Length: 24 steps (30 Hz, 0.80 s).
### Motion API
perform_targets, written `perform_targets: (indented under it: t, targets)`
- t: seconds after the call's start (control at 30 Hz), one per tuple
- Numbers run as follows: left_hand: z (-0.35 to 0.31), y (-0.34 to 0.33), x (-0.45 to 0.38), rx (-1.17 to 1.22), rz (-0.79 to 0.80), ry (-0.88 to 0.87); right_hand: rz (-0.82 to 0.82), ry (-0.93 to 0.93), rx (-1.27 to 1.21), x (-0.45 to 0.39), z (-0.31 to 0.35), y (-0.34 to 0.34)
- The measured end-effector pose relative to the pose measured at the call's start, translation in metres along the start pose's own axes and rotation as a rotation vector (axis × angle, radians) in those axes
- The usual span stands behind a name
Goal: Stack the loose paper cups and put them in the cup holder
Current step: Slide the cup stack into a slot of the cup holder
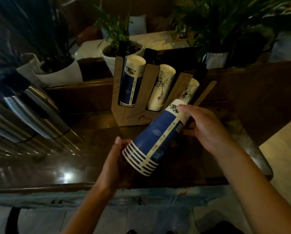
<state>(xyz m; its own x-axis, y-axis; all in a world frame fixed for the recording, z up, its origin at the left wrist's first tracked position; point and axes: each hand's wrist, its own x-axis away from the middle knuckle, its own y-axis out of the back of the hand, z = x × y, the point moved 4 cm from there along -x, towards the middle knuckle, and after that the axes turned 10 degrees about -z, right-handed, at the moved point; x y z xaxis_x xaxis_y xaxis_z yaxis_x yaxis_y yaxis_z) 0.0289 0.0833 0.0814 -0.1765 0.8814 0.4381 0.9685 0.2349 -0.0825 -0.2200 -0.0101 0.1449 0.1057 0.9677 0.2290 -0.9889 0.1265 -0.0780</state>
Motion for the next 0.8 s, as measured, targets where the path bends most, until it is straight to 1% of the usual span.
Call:
perform_targets:
  t: [0.03,0.07,0.1,0.13,0.17,0.2,0.23,0.27,0.3,0.4,0.6,0.8]
  targets:
    - [-0.001,0.005,-0.009,0.036,0.021,0.007,0.008,0.036,0.013,-0.002,0.007,0.002]
    - [-0.004,0.010,-0.019,0.038,0.005,-0.017,0.016,0.063,0.025,-0.003,0.013,0.003]
    - [-0.007,0.016,-0.031,-0.077,-0.059,-0.105,0.020,0.080,0.034,-0.004,0.020,0.003]
    - [-0.008,0.025,-0.047,-0.319,-0.178,-0.235,0.022,0.090,0.038,-0.005,0.027,0.003]
    - [-0.004,0.035,-0.064,-0.612,-0.285,-0.357,0.027,0.103,0.042,-0.006,0.035,0.002]
    - [0.005,0.046,-0.079,-0.890,-0.362,-0.427,0.031,0.122,0.047,-0.006,0.044,0.000]
    - [0.018,0.056,-0.093,-1.090,-0.413,-0.431,0.029,0.148,0.057,-0.006,0.052,-0.002]
    - [0.030,0.063,-0.103,-1.218,-0.443,-0.425,0.025,0.176,0.068,-0.007,0.060,-0.003]
    - [0.040,0.067,-0.111,-1.294,-0.450,-0.442,0.025,0.201,0.074,-0.008,0.067,-0.005]
    - [0.058,0.070,-0.122,-1.357,-0.443,-0.497,0.020,0.252,0.073,-0.017,0.084,-0.012]
    - [0.062,0.074,-0.130,-1.340,-0.480,-0.478,-0.007,0.325,0.142,-0.036,0.117,-0.033]
    - [0.058,0.067,-0.124,-1.341,-0.491,-0.453,-0.084,0.394,0.142,-0.057,0.164,-0.056]
